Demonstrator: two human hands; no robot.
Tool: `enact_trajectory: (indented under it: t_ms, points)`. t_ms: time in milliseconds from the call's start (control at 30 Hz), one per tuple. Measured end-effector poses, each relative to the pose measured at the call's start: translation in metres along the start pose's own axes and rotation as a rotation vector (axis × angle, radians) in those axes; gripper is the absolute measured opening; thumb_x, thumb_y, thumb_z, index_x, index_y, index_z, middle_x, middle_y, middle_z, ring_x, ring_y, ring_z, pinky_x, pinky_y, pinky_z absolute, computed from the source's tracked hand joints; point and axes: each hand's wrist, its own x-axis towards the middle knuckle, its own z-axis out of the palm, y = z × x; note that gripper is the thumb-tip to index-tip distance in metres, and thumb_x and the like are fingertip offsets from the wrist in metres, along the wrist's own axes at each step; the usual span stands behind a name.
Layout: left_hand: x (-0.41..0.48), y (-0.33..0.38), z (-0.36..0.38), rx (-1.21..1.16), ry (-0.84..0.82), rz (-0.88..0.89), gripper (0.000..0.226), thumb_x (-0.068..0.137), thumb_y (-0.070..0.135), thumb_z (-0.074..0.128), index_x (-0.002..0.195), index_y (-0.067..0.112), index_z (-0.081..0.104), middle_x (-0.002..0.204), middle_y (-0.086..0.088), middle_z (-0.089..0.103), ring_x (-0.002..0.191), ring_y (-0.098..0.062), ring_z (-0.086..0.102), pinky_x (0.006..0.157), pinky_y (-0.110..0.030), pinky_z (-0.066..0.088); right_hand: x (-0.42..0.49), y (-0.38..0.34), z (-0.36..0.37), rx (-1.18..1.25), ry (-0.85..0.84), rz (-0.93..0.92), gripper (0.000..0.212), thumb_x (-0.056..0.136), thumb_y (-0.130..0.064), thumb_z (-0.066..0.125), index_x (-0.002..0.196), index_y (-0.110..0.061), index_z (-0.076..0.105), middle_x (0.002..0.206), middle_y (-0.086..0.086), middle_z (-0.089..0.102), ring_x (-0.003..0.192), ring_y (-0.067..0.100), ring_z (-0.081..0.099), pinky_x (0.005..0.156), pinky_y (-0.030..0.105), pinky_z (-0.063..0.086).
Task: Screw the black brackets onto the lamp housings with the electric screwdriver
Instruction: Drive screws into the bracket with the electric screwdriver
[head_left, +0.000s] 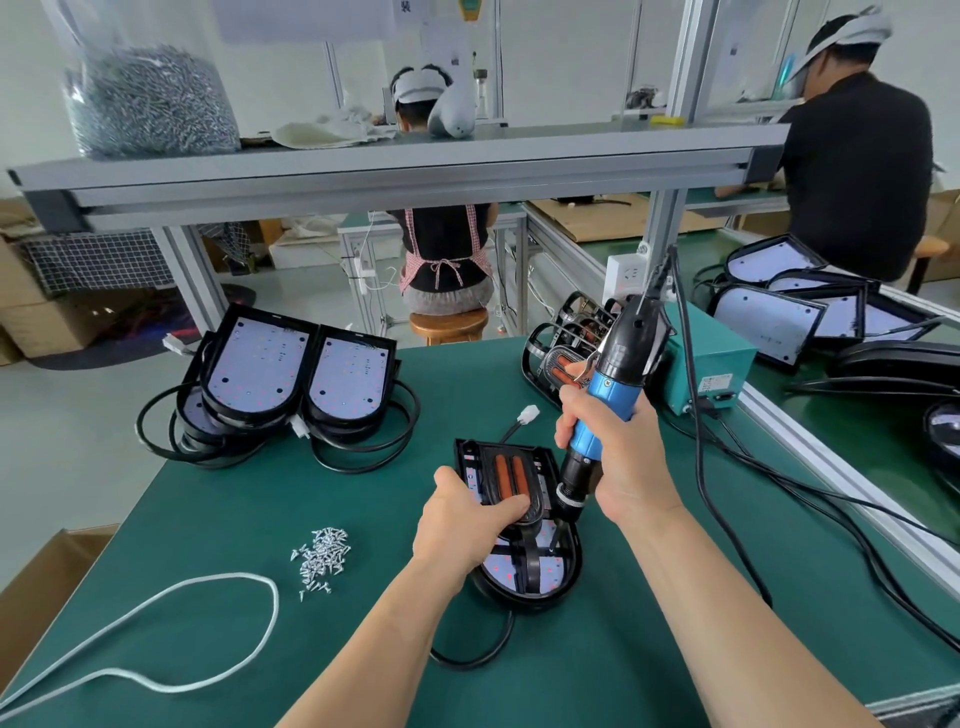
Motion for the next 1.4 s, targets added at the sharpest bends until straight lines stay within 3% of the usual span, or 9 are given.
enact_trajectory:
  t_ms: [367, 467, 633, 833, 933, 1000, 1100, 1300, 1400]
  points:
    - [-0.002, 0.002, -0.001, -0.004, -0.005, 0.008, 0.062, 0.072, 0.051, 0.08, 0.102, 0.014, 0.04, 0.096, -0.003, 0.062, 0.091, -0.024, 0.064, 0.085, -0.048, 0.056, 0.006, -0.021, -0.001, 0.055, 0.028, -0.059, 0.014, 0.084, -0.013, 0.075, 0.084, -0.025, 0.068, 0.067, 0.001, 0.056, 0.053, 0.019, 0.052, 0.056, 0.027, 0.05]
    - [-0.002, 0.002, -0.001, -0.016, -0.011, 0.01, 0.063, 0.072, 0.05, 0.081, 0.104, 0.013, 0.041, 0.1, -0.005, 0.063, 0.094, -0.027, 0.064, 0.087, -0.05, 0.056, 0.008, -0.012, -0.017, 0.287, 0.193, 0.055, 0.017, 0.086, -0.018, 0.078, 0.091, -0.018, 0.061, 0.067, 0.001, 0.054, 0.056, 0.015, 0.051, 0.056, 0.026, 0.049]
    - [-0.002, 0.002, -0.001, -0.001, -0.008, 0.006, 0.064, 0.071, 0.053, 0.081, 0.103, 0.013, 0.041, 0.1, -0.004, 0.062, 0.094, -0.026, 0.063, 0.087, -0.049, 0.055, 0.002, 0.016, -0.052, 0.794, 0.439, 0.303, 0.047, 0.085, -0.05, 0.074, 0.1, -0.009, 0.058, 0.071, -0.001, 0.057, 0.057, 0.009, 0.056, 0.056, 0.021, 0.053]
    - [-0.005, -0.002, -0.007, 0.167, 0.024, 0.033, 0.07, 0.07, 0.069, 0.072, 0.107, 0.016, 0.045, 0.101, 0.004, 0.062, 0.094, -0.019, 0.062, 0.087, -0.042, 0.054, -0.004, 0.04, -0.067, 0.88, 0.483, 0.344, 0.029, 0.087, -0.028, 0.075, 0.098, -0.007, 0.058, 0.078, 0.002, 0.058, 0.063, 0.012, 0.059, 0.06, 0.024, 0.053]
    - [-0.005, -0.012, -0.019, 0.211, 0.055, 0.094, 0.078, 0.076, 0.073, 0.064, 0.125, 0.015, 0.048, 0.119, 0.003, 0.062, 0.109, -0.021, 0.06, 0.085, -0.032, 0.047, -0.005, 0.043, -0.068, 0.867, 0.451, 0.352, 0.022, 0.092, -0.022, 0.07, 0.102, -0.006, 0.057, 0.079, 0.002, 0.057, 0.063, 0.011, 0.058, 0.06, 0.024, 0.053]
    - [-0.004, -0.021, -0.039, 0.275, 0.135, 0.154, 0.053, 0.085, 0.06, 0.063, 0.118, 0.018, 0.061, 0.11, 0.0, 0.066, 0.106, -0.023, 0.061, 0.081, -0.031, 0.045, -0.007, 0.045, -0.068, 0.861, 0.439, 0.354, 0.023, 0.092, -0.02, 0.07, 0.104, -0.006, 0.057, 0.08, 0.002, 0.056, 0.065, 0.011, 0.057, 0.061, 0.024, 0.053]
    - [-0.002, -0.041, -0.083, 0.308, 0.27, 0.135, 0.009, 0.085, 0.028, 0.067, 0.077, 0.023, 0.068, 0.076, 0.006, 0.067, 0.08, -0.022, 0.064, 0.069, -0.028, 0.049, -0.007, 0.045, -0.068, 0.828, 0.422, 0.359, 0.024, 0.091, -0.02, 0.07, 0.104, -0.007, 0.056, 0.08, 0.002, 0.055, 0.065, 0.011, 0.056, 0.061, 0.023, 0.052]
    - [-0.014, -0.079, -0.14, 0.472, 0.12, 0.127, 0.031, 0.077, 0.003, 0.068, 0.065, 0.032, 0.067, 0.066, 0.006, 0.064, 0.062, -0.012, 0.057, 0.058, -0.024, 0.045, -0.007, 0.047, -0.067, 0.829, 0.414, 0.37, 0.02, 0.093, -0.021, 0.068, 0.101, -0.007, 0.057, 0.081, 0.001, 0.053, 0.065, 0.01, 0.055, 0.061, 0.022, 0.052]
    - [-0.018, -0.086, -0.14, 0.59, 0.046, 0.183, 0.026, 0.077, 0.004, 0.066, 0.074, 0.03, 0.068, 0.074, 0.006, 0.061, 0.068, -0.014, 0.056, 0.061, -0.027, 0.046, -0.007, 0.047, -0.068, 0.825, 0.414, 0.366, 0.02, 0.093, -0.021, 0.069, 0.101, -0.007, 0.057, 0.08, 0.001, 0.053, 0.065, 0.011, 0.056, 0.062, 0.022, 0.052]
